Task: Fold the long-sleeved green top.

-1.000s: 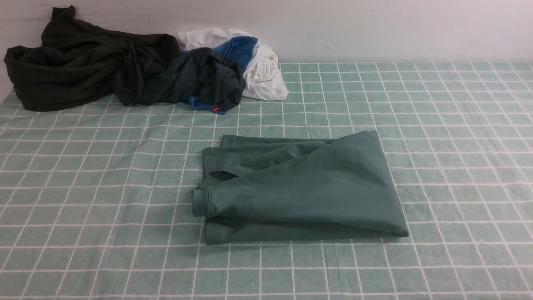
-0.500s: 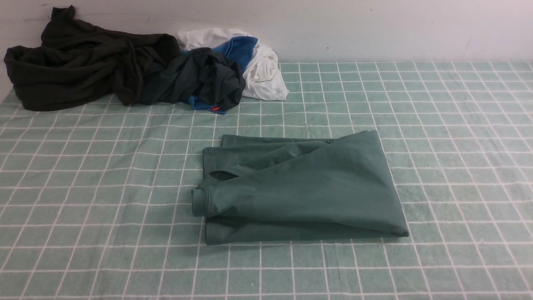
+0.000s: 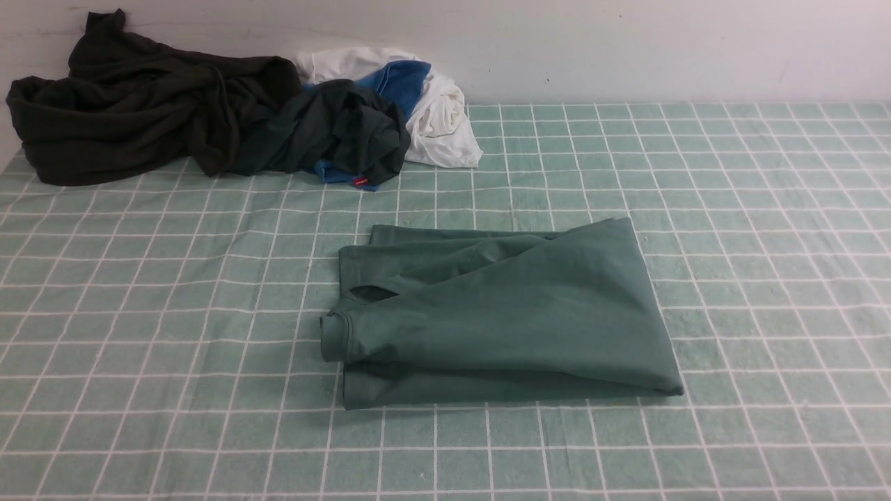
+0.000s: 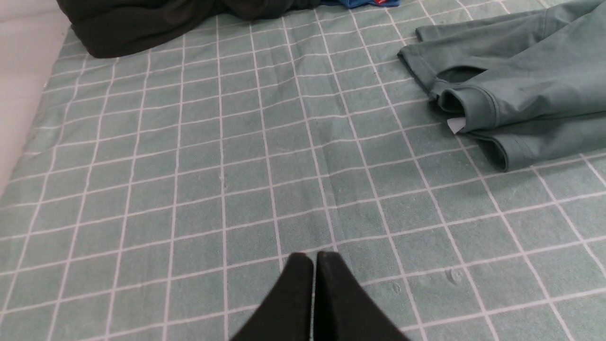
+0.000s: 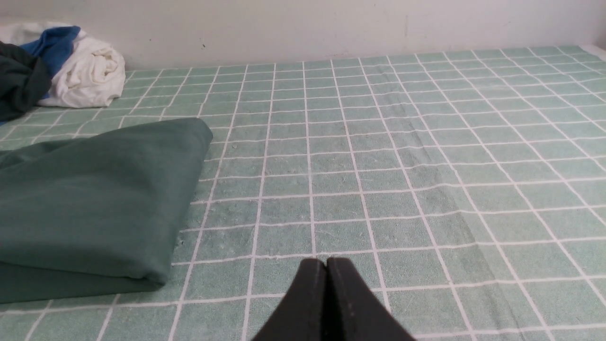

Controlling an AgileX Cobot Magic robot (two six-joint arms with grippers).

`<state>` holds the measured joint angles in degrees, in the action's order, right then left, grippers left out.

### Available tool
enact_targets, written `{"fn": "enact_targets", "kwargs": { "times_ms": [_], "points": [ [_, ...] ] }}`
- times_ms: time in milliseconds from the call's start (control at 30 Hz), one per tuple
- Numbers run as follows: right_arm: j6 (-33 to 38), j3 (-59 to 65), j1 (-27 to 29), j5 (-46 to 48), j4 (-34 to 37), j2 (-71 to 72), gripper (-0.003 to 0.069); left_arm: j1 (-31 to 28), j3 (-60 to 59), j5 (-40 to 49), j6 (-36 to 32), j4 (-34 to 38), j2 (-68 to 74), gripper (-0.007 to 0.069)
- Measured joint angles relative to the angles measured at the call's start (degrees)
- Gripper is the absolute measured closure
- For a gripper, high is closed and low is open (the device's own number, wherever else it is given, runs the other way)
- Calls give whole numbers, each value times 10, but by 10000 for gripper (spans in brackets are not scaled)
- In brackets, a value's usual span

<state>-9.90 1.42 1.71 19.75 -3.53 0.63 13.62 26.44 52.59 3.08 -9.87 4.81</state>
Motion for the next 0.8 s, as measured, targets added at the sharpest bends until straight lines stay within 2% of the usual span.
{"fn": "enact_targets", "kwargs": {
  "times_ms": [267, 333, 367, 400, 433, 467, 533, 600, 700, 800],
  "points": [
    [0, 0, 0, 0, 0, 0, 673, 0, -4, -13, 0, -2, 2, 627],
    [-1, 0, 0, 0, 0, 0, 673, 0, -25, -80, -1, 11, 0, 627],
    [-2, 0, 0, 0, 0, 0, 673, -4, -49, -142, -3, 19, -3, 627],
    [-2, 0, 0, 0, 0, 0, 673, -5, -53, -152, -4, 23, -4, 627],
    [-2, 0, 0, 1, 0, 0, 673, -17, -91, -235, -11, 36, -11, 627],
    [-2, 0, 0, 1, 0, 0, 673, -19, -96, -255, -14, 41, -13, 627],
    [-2, 0, 0, 1, 0, 0, 673, -59, -167, -362, -40, 77, -29, 627],
    [-2, 0, 0, 1, 0, 0, 673, -94, -214, -416, -57, 99, -42, 627],
    [-2, 0, 0, 1, 0, 0, 673, -136, -272, -423, -76, 117, -53, 627],
    [-3, 0, 0, 1, 0, 0, 673, -151, -280, -398, -76, 117, -54, 627]
  ]
}}
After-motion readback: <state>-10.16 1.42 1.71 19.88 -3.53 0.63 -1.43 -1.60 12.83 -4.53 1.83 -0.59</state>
